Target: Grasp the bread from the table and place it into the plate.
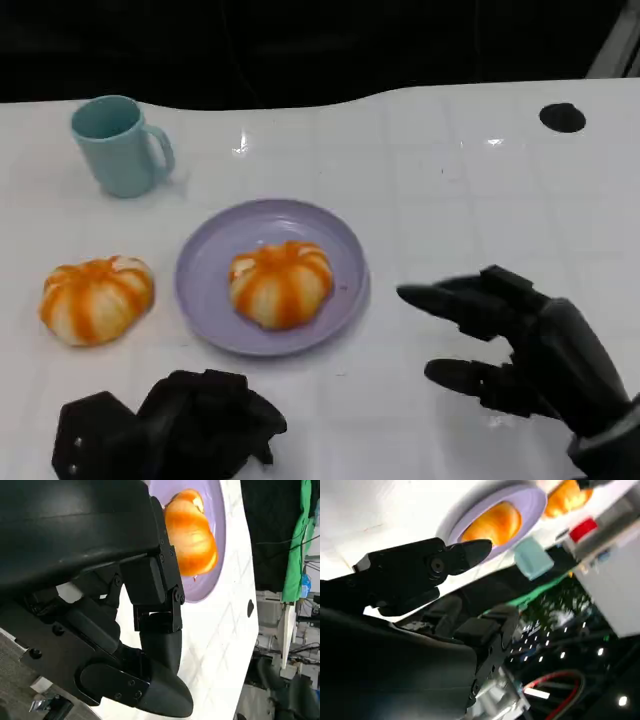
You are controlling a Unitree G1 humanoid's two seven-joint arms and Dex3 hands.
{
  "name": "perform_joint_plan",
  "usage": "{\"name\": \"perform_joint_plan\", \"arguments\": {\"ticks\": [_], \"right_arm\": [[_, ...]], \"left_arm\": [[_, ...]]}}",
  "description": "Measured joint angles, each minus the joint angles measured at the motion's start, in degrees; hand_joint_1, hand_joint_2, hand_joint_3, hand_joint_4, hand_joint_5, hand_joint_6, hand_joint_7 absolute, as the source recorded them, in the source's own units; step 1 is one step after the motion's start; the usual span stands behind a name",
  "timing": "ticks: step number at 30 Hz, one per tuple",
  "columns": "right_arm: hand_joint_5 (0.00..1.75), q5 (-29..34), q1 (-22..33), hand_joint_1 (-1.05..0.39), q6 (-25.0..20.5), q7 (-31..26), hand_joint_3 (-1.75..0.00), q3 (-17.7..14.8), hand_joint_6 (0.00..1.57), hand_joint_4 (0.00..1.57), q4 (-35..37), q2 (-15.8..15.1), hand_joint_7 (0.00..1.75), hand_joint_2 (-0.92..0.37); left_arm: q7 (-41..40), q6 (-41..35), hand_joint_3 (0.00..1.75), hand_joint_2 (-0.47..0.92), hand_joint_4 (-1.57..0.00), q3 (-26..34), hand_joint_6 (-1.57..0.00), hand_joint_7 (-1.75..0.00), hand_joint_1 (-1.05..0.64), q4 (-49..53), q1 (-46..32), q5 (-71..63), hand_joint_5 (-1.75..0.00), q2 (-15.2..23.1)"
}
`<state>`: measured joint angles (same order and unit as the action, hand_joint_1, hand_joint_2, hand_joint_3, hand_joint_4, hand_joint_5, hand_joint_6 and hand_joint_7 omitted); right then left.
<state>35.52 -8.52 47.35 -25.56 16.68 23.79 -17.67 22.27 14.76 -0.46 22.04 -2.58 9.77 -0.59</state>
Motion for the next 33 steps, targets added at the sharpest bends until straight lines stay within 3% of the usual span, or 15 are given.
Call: {"name": "perform_joint_plan", "arguments": {"ticks": [4, 10, 21, 33], "right_arm": [[1.28, 2.1, 1.7, -0.09, 1.5, -2.2, -1.14, -0.4, 0.96, 0.91, 0.3, -0.6, 0.78, -0.39], [1.63, 2.2, 4.2, -0.08, 2.5, -2.6, -1.31, -1.6, 0.95, 0.95, 0.4, -1.7, 0.99, -0.32], [1.74, 3.5, 7.2, -0.07, -0.6, -2.4, -1.44, -2.1, 0.84, 0.90, -0.3, -0.5, 1.41, -0.26], [1.75, 4.4, 6.8, -0.10, -3.1, -3.4, -1.34, -1.8, 0.80, 0.91, 1.8, 0.6, 1.46, -0.29]], "left_arm": [[0.0, 0.0, 0.35, 0.60, -0.90, 0.1, -1.47, -0.51, -1.05, 0.0, 0.0, 0.0, -1.51, 0.0], [0.0, -0.1, 0.34, 0.59, -0.90, 0.5, -1.47, -0.51, -1.05, 0.1, 0.0, 0.1, -1.51, 0.1], [0.0, -0.3, 0.34, 0.61, -0.89, 1.1, -1.46, -0.51, -1.05, 0.5, 0.4, 0.2, -1.51, 0.9], [0.1, -0.3, 0.32, 0.61, -0.89, 1.2, -1.46, -0.52, -1.05, 0.8, 0.6, 0.5, -1.51, 1.7]]}}
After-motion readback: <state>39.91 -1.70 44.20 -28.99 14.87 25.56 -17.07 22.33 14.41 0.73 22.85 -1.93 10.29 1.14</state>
